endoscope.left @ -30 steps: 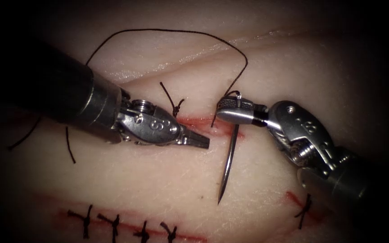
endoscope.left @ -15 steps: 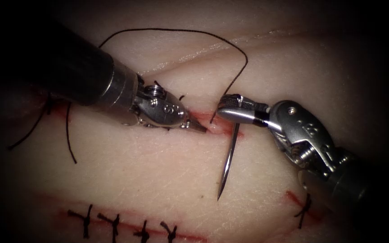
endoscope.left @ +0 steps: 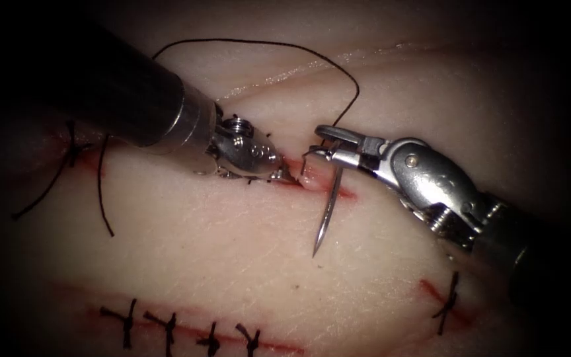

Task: Wound Closure

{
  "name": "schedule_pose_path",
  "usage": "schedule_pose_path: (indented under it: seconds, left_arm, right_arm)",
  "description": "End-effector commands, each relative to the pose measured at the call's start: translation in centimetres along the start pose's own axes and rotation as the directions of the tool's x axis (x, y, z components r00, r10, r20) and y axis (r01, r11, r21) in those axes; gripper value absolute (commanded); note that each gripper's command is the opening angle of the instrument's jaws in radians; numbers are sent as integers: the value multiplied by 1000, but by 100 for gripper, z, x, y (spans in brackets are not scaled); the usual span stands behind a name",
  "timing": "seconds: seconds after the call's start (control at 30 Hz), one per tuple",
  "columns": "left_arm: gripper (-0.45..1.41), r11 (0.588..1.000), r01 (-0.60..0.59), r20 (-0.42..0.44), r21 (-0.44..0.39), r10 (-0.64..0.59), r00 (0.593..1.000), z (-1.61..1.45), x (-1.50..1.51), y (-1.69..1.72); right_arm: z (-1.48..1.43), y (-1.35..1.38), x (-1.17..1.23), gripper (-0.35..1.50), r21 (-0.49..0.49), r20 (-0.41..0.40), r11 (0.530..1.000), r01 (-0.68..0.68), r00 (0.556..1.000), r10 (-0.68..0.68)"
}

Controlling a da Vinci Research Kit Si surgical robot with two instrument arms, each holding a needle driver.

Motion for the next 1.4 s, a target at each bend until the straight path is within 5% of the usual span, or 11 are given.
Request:
schedule_pose_path:
  seconds: [0.03,0.23,0.6,1.07,1.4]
  left_arm:
    - [-45,1000,-6,22,-7,7,1000,8,-4,7]
    - [-45,998,-20,92,-63,26,995,2,-8,31]
    - [-45,996,-9,51,-86,14,999,-30,23,53]
    - [-45,998,-13,33,-68,16,999,-36,24,55]
    - [-45,1000,-4,2,-18,4,1000,-39,24,43]
  right_arm:
    - [9,7,-6,-35,-4,3,1000,27,1000,-27]
    - [16,21,-9,-35,-29,-5,995,95,995,-95]
    - [43,12,-16,-35,-44,-30,989,140,990,-141]
    - [38,-6,-30,-35,-63,-51,978,199,978,-202]
    - [28,18,-4,-35,-79,-61,981,179,981,-183]
